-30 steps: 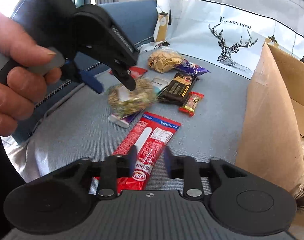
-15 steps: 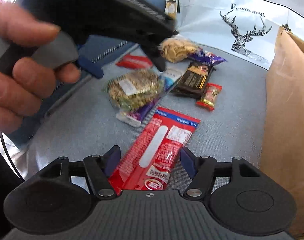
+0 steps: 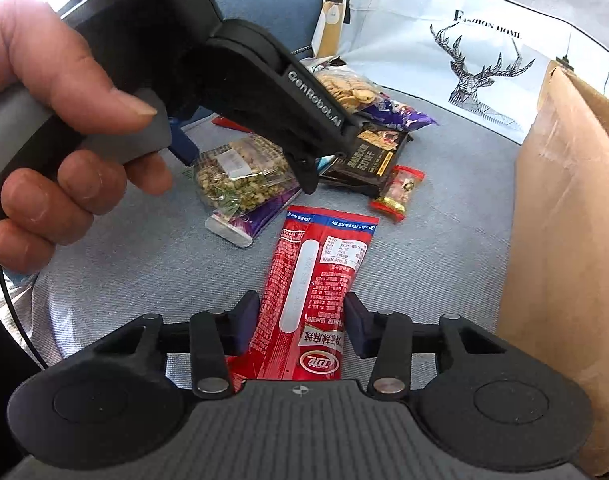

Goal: Organize snacks
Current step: 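Grasp the red-white bar with the right tool while the left tool grasps the clear nut bag, then carry the red-white bar and clear nut bag over the box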

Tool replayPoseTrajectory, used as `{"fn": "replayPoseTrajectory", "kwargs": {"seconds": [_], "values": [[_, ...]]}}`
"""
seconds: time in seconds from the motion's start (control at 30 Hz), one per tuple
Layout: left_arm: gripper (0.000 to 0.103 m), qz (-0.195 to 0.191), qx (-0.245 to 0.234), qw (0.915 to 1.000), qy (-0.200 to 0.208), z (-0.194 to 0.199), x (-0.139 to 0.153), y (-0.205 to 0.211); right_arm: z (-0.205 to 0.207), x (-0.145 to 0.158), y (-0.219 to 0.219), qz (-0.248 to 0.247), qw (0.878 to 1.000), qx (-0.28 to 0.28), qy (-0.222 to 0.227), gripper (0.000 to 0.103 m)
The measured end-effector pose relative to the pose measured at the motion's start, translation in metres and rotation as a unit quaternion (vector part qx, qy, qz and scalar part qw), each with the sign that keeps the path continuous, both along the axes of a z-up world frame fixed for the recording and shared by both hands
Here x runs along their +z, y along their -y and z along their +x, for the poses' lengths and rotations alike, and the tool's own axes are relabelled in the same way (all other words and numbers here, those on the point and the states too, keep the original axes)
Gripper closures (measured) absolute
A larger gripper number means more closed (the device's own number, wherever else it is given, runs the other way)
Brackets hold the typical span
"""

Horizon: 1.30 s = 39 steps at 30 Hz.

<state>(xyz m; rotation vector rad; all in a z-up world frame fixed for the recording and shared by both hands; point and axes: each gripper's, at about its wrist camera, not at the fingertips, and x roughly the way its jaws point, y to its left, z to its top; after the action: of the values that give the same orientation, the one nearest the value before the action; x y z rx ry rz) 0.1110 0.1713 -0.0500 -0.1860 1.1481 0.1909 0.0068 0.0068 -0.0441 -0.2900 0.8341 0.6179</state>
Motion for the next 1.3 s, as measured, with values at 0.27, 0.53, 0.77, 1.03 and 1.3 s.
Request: {"fn": "replayPoseTrajectory", "kwargs": {"seconds": [0.27,0.53,0.77,1.03,1.3], "values": [[0.004,0.019,-0.018,0.9996,-0.007,0.0,-0.001,0.007,-0.002,0.003,0.004,0.002,1.0,-0.006,0.01,0.058],[0.017,0.007,0.002,0.9995,0.031,-0.01,0.015,0.006,-0.013,0.015,0.009,0.015,0.999,0.004,0.04,0.06],[0.018,-0.028,0.039,0.9945,0.093,-0.035,0.042,-0.007,-0.025,0.028,0.016,0.03,0.997,0.004,0.068,0.06],[0.018,-0.063,0.07,0.9828,0.159,-0.06,0.071,-0.021,-0.04,0.062,0.026,0.065,0.991,0.02,0.113,0.06],[0.018,-0.076,0.068,0.9718,0.213,-0.066,0.089,-0.005,-0.031,0.127,0.071,0.108,0.98,-0.007,0.17,0.06]]}}
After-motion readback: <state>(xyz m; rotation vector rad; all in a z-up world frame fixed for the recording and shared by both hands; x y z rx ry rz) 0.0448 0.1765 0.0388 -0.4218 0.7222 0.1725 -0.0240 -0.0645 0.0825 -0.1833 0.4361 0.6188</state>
